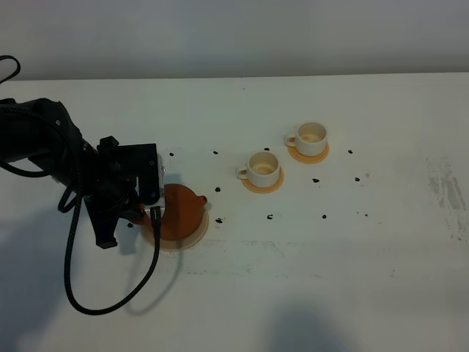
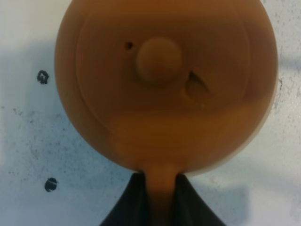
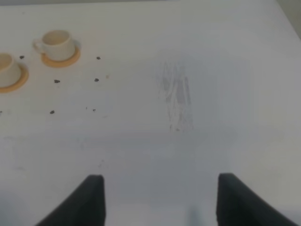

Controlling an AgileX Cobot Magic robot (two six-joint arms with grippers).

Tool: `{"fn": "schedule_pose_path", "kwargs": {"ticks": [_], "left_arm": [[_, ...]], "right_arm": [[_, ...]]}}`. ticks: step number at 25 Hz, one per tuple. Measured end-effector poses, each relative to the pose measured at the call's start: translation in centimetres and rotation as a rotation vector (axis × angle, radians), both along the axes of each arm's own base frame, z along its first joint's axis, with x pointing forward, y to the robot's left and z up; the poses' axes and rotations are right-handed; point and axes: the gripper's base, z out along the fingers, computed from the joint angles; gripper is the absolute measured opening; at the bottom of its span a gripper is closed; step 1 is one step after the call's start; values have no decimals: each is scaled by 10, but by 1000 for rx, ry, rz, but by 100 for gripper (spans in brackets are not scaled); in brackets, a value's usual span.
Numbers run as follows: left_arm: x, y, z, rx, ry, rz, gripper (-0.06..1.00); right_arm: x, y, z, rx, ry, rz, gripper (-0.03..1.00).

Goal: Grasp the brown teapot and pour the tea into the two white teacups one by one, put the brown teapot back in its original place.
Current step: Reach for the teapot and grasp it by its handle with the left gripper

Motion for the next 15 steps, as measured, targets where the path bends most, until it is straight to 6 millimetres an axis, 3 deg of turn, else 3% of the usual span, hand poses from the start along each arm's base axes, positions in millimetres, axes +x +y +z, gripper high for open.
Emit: {"fn": "schedule_pose_path", "kwargs": {"ticks": [15], "left_arm": [[-4,0,12,-12,-2,-5,8]], "right_arm": [[0,0,0,0,0,0,50]]}}
